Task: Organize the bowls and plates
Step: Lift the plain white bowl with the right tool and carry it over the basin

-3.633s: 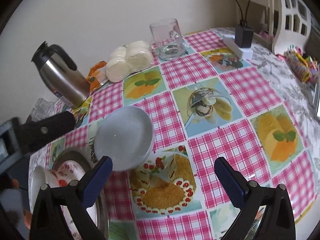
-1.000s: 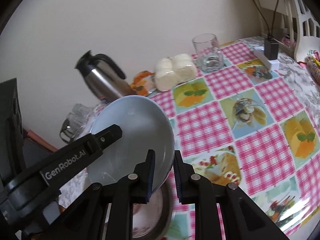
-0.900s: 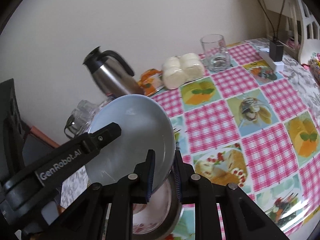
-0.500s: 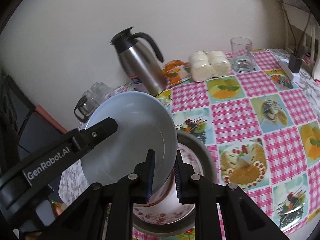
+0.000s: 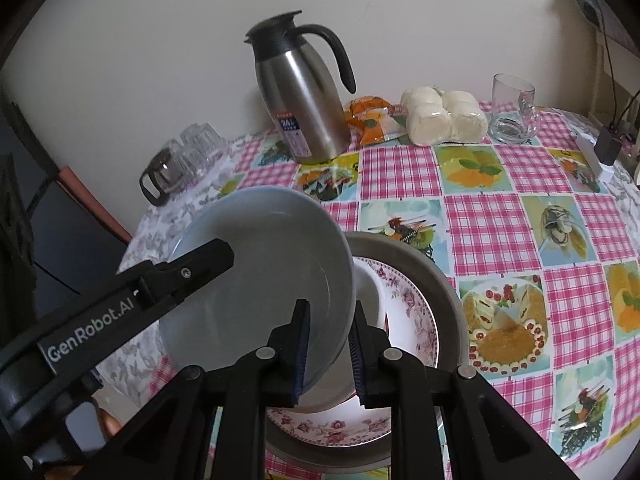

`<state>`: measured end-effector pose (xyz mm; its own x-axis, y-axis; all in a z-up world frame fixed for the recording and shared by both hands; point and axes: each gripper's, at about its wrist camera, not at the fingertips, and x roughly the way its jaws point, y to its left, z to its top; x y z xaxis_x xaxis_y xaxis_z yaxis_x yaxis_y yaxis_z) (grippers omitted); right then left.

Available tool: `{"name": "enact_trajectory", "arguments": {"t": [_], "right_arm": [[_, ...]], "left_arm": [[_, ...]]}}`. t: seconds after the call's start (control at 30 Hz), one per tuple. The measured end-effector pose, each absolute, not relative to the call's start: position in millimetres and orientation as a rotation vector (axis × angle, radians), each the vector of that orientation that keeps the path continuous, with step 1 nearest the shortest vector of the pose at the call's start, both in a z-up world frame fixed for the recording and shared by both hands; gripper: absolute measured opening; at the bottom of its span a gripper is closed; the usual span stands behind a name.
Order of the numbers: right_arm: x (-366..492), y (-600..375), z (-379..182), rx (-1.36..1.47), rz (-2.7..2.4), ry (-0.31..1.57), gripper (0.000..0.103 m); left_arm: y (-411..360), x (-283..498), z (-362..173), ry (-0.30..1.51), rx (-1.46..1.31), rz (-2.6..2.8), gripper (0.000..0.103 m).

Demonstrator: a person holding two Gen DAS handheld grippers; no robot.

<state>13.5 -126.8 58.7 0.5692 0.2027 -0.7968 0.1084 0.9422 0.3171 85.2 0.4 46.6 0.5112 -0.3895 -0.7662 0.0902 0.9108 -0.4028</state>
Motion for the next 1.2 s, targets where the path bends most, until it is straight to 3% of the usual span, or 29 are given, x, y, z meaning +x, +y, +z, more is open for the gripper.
{"name": "enact_trajectory", "arguments": {"t": [0.8, 0.93, 1.2], "right_arm": [[17.5, -123.9, 54.3, 0.272, 0.009, 1.000, 0.024], [15.8, -125.0, 58.1, 0.269, 0.003, 0.977, 0.035], [14.0, -129.0, 63.3, 0.285, 0.005, 0.951, 0.036]], "left_arm": [[3.7, 89.2, 40.0, 1.018, -0.356, -0.296, 0.033], [1.1, 88.2, 42.1, 1.008, -0.350, -0.302, 0.033], [0.0, 87.4, 41.6, 1.006, -0.336, -0.290, 0.033]]}}
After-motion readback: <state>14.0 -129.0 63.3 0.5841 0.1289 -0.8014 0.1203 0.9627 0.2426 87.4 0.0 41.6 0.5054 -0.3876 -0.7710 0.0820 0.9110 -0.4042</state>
